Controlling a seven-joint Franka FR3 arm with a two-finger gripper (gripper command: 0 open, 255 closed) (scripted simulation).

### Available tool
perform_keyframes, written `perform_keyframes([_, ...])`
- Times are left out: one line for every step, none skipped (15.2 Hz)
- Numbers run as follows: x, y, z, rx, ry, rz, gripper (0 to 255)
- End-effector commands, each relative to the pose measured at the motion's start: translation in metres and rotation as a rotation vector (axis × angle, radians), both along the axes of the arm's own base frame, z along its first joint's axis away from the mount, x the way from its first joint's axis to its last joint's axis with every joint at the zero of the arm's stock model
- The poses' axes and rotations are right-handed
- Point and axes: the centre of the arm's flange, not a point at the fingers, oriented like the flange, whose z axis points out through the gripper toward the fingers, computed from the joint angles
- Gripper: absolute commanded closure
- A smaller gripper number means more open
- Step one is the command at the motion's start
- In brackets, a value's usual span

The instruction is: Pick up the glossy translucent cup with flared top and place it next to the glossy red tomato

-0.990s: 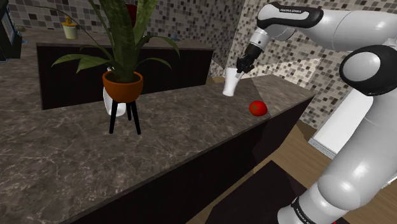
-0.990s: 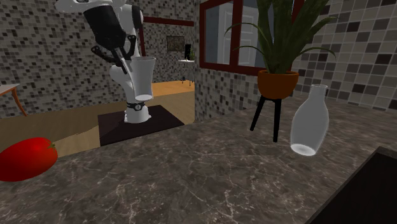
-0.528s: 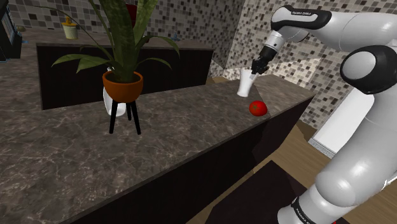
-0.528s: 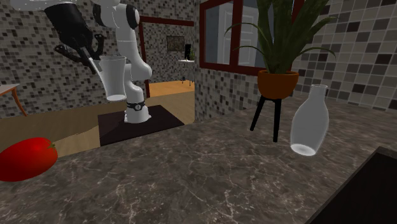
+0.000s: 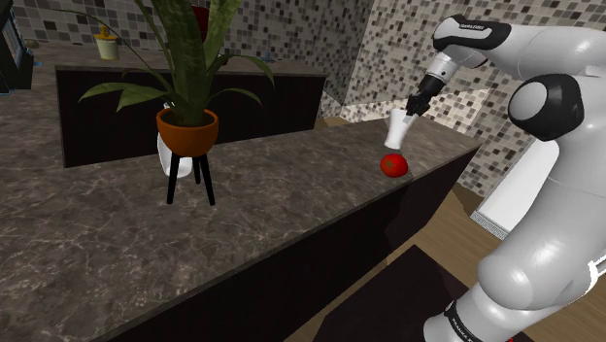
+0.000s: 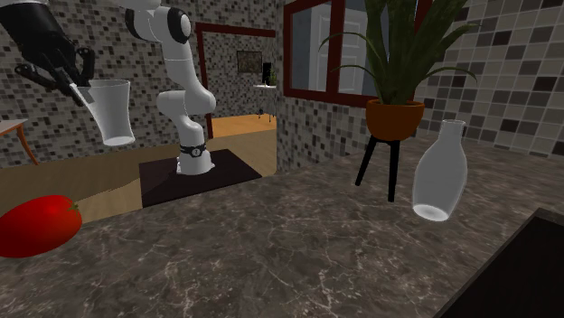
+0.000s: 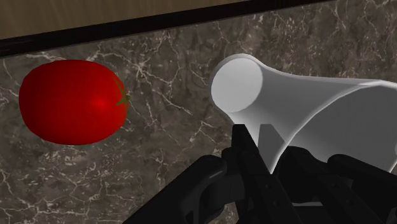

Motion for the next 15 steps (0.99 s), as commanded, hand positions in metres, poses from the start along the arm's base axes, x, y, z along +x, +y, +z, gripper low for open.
perform_keyframes([-0.005,-0.005,-0.005,0.000,-0.001,0.001,255])
perform_keyframes([-0.004,-0.005,-0.010,0.000,-0.001,0.001,255])
perform_keyframes([-0.004,-0.005,-0.015,0.000,-0.001,0.001,255])
perform_keyframes([-0.004,-0.005,-0.021,0.000,-0.001,0.001,255])
perform_keyframes([-0.004,-0.005,-0.026,0.000,-0.001,0.001,255])
perform_keyframes([-0.004,-0.005,-0.031,0.000,-0.001,0.001,255])
perform_keyframes([-0.004,-0.005,-0.036,0.000,-0.001,0.001,255])
perform_keyframes([-0.004,-0.005,-0.042,0.000,-0.001,0.001,255])
perform_keyframes([-0.004,-0.005,-0.047,0.000,-0.001,0.001,255])
perform_keyframes([-0.004,-0.005,-0.052,0.000,-0.001,0.001,255])
perform_keyframes([-0.004,-0.005,-0.058,0.000,-0.001,0.001,255])
perform_keyframes([-0.004,-0.005,-0.063,0.000,-0.001,0.001,255])
perform_keyframes([-0.004,-0.005,-0.068,0.000,-0.001,0.001,255])
perform_keyframes([-0.004,-0.005,-0.073,0.000,-0.001,0.001,255])
perform_keyframes([-0.004,-0.005,-0.079,0.000,-0.001,0.001,255])
